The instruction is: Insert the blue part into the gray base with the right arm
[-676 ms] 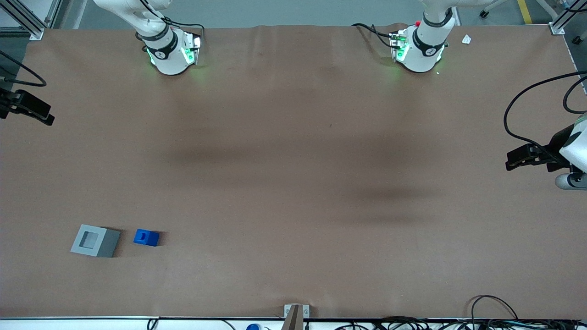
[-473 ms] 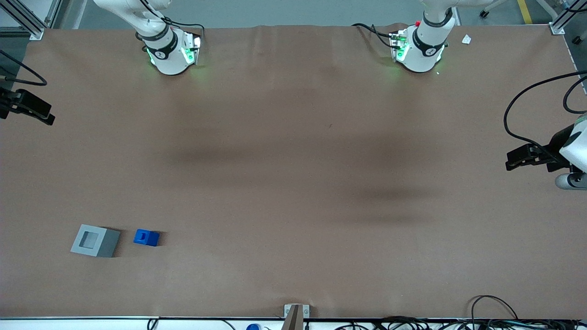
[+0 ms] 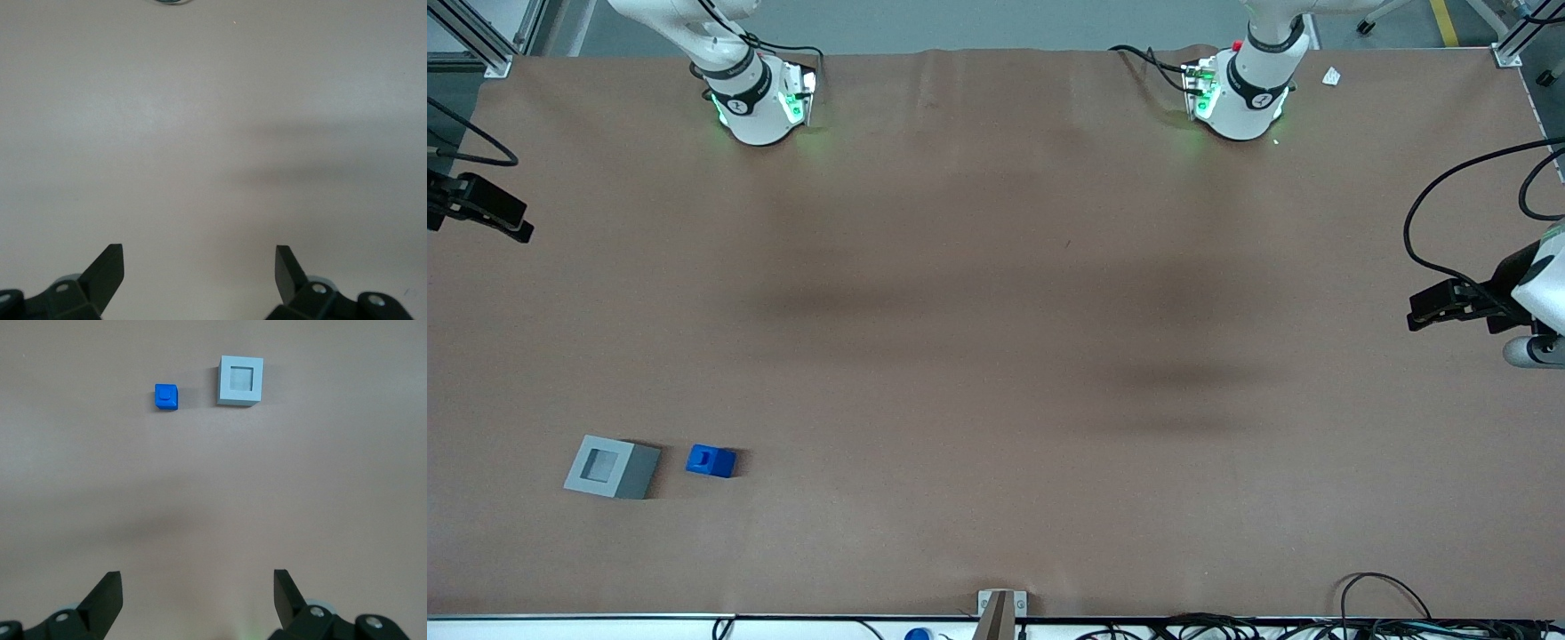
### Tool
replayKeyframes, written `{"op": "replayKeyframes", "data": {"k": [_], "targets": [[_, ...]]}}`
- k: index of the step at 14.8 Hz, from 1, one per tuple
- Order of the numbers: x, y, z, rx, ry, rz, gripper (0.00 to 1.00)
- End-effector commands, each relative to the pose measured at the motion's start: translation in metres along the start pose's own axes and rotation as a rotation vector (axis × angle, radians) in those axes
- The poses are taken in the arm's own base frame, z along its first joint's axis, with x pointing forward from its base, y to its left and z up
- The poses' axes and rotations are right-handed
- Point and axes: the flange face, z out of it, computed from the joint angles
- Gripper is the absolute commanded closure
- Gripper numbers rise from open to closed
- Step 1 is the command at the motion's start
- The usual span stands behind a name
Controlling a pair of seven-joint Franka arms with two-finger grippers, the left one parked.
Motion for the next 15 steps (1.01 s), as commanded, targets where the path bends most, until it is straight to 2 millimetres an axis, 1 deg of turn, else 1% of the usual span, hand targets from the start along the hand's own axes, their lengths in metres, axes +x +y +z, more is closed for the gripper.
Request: {"op": "replayKeyframes", "data": {"k": [1,5,7,8,9,11,12,13,15], "targets": [[-0.006,0.005,-0.003,0.005,-0.002,-0.004,0.00],[-0.012,0.006,0.005,-0.004,-0.070,0.003,0.00],[-0.007,0.006,0.010,0.013,-0.074,0.001,0.00],[-0.004,0.005,0.015,0.051,-0.087,-0.003,0.00],[0.000,0.016,0.018,0.077,-0.092,0.019,0.00],[0.020,0.020,0.034,0.093,-0.058,0.036,0.00],[0.032,0.022,0.047,0.103,-0.056,0.052,0.00],[0.041,0.015,0.060,0.117,-0.066,0.047,0.00],[0.065,0.009,0.082,0.145,-0.029,0.063,0.00]]}}
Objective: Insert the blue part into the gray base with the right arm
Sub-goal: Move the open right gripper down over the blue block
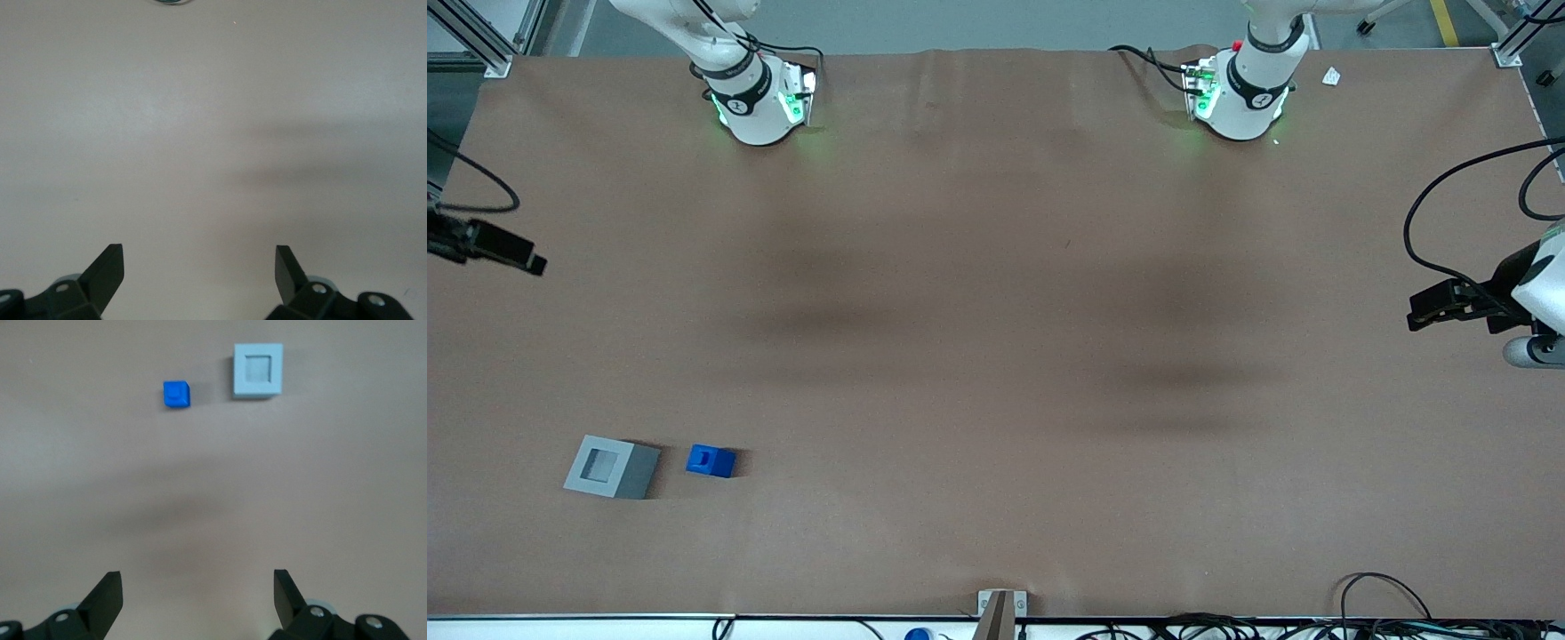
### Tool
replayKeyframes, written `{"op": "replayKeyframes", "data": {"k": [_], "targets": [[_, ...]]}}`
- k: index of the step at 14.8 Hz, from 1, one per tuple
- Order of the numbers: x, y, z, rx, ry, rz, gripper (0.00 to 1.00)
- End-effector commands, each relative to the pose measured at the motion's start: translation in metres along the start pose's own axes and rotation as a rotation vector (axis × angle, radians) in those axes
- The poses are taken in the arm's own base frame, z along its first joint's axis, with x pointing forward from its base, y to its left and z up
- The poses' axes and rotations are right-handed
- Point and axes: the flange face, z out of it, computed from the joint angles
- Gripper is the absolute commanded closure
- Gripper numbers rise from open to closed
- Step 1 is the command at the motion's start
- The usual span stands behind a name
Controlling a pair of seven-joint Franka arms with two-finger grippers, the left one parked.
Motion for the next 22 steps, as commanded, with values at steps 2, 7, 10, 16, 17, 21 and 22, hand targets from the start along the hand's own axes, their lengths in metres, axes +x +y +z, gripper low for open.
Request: {"op": "replayKeyframes", "data": {"k": [2,7,10,16,17,21,22], "targets": [[0.039,-0.014,0.053,0.039,-0.004,0.008,0.00],[0.081,-0.072,0.129,0.068,0.043,-0.017,0.00],[0.111,-0.078,0.187,0.093,0.072,0.078,0.00],[0.149,-0.064,0.325,0.052,0.075,0.248,0.00],[0.148,-0.065,0.332,0.021,0.075,0.241,0.00],[0.147,-0.075,0.349,-0.041,0.085,0.206,0.00],[0.149,-0.075,0.356,-0.037,0.097,0.209,0.00]]}}
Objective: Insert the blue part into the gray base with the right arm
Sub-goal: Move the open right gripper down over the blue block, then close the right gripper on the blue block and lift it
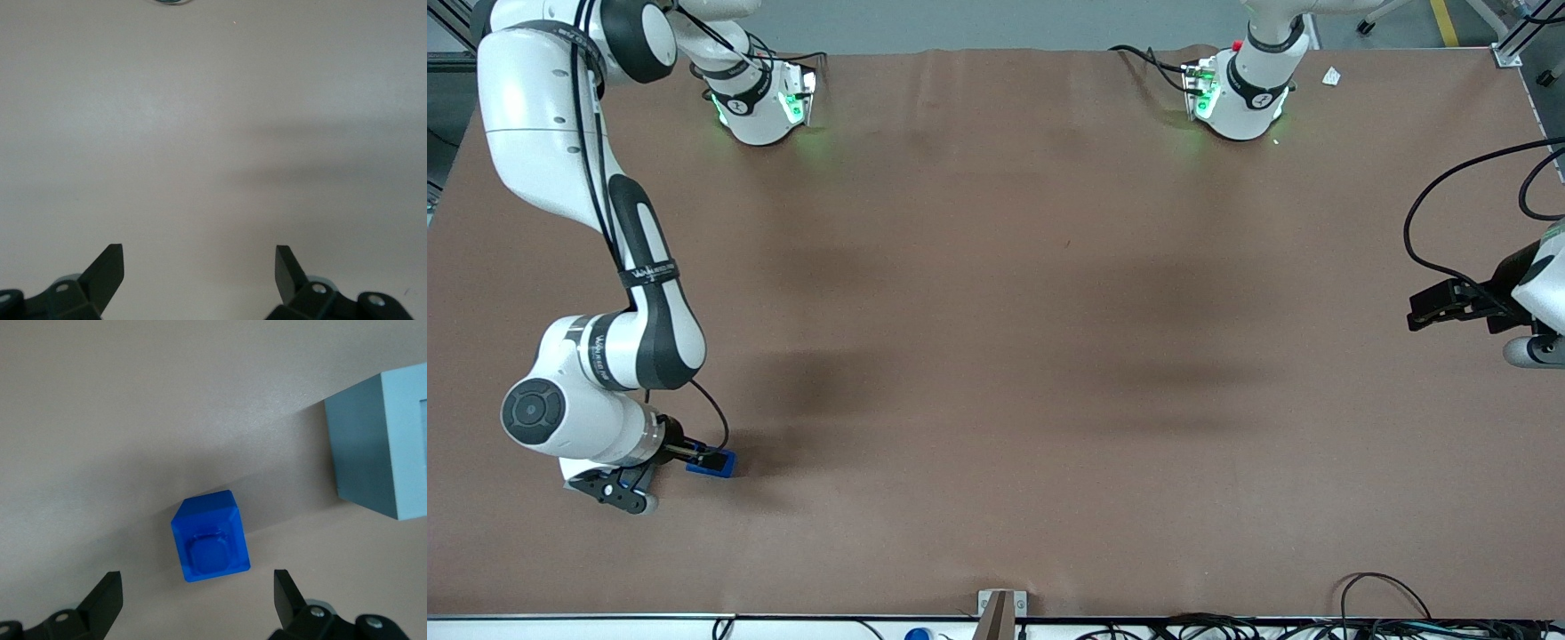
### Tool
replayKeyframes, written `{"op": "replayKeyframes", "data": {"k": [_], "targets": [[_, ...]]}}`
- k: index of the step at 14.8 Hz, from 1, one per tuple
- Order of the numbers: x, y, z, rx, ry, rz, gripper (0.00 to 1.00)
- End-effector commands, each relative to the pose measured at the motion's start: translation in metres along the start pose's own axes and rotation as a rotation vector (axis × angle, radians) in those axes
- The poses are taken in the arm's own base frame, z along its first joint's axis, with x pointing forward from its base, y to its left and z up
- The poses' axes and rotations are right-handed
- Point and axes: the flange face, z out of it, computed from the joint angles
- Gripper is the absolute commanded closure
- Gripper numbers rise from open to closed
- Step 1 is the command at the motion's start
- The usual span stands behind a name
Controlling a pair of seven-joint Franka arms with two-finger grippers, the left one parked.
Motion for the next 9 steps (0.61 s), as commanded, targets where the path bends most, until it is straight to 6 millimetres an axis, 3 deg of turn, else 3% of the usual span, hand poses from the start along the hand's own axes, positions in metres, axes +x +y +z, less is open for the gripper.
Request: {"op": "replayKeyframes", "data": {"k": [1,9], "targets": [[0.005,-0.004,0.009,-0.003,0.041,0.012,0.00],[0.002,-0.017,0.029,-0.040,0.113,-0.092,0.00]]}}
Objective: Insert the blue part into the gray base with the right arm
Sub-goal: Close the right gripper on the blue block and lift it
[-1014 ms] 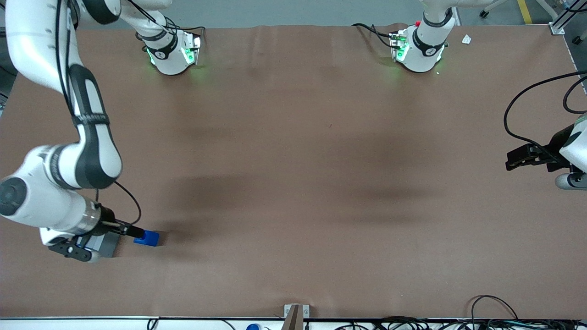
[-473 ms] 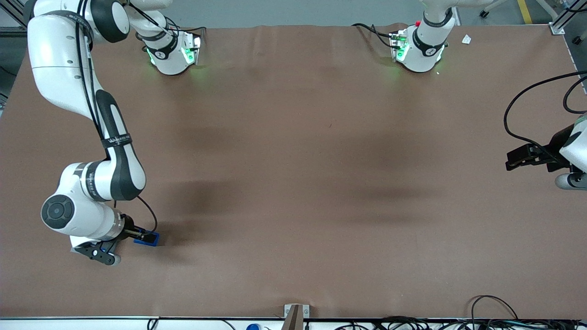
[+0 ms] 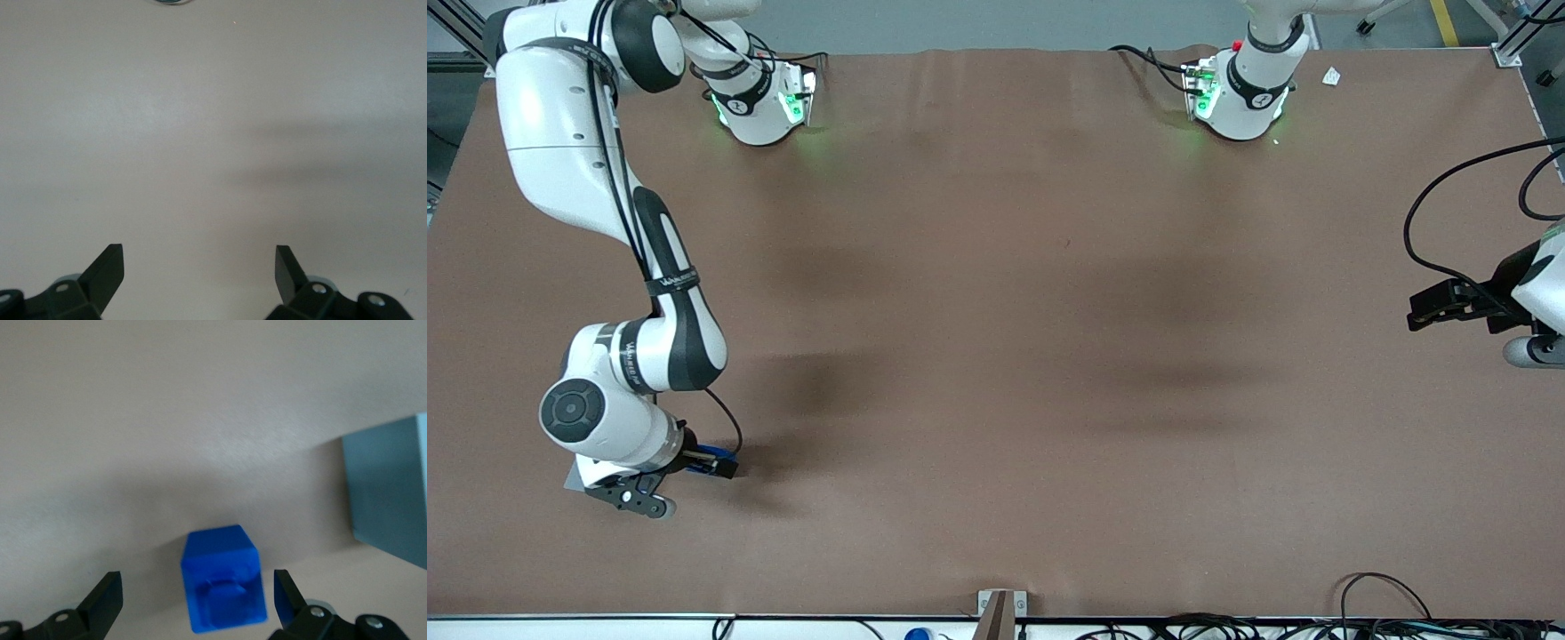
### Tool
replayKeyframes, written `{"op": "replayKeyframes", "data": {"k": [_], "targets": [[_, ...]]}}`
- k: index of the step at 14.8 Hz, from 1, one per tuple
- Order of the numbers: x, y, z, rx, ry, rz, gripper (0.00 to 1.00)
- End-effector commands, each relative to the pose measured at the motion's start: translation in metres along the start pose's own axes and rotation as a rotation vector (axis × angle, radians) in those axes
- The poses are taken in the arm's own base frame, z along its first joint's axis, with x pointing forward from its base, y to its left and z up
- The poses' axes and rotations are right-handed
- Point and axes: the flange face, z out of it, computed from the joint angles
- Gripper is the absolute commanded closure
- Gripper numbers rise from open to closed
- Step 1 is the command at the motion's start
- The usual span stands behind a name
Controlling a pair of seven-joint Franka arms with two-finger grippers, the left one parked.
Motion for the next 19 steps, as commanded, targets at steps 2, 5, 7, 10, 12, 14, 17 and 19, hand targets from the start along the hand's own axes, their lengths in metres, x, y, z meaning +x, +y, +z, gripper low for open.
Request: {"op": "replayKeyframes", "data": {"k": [2,5,7,10,12,14,17,19], "targets": [[-0.003,-0.001,0.003,-0.011,0.001,-0.129,0.00],[-0.005,0.008,0.008,-0.017,-0.025,-0.227,0.00],[-0.005,0.016,0.009,-0.020,-0.051,-0.285,0.00],[-0.007,0.018,0.009,0.016,-0.082,-0.250,0.00],[-0.003,0.031,0.011,0.035,-0.097,-0.214,0.00],[-0.003,0.032,0.010,0.048,-0.101,-0.193,0.03],[-0.002,0.034,0.010,0.069,-0.107,-0.164,0.06],[-0.005,0.024,0.008,0.070,-0.105,-0.174,0.10]]}}
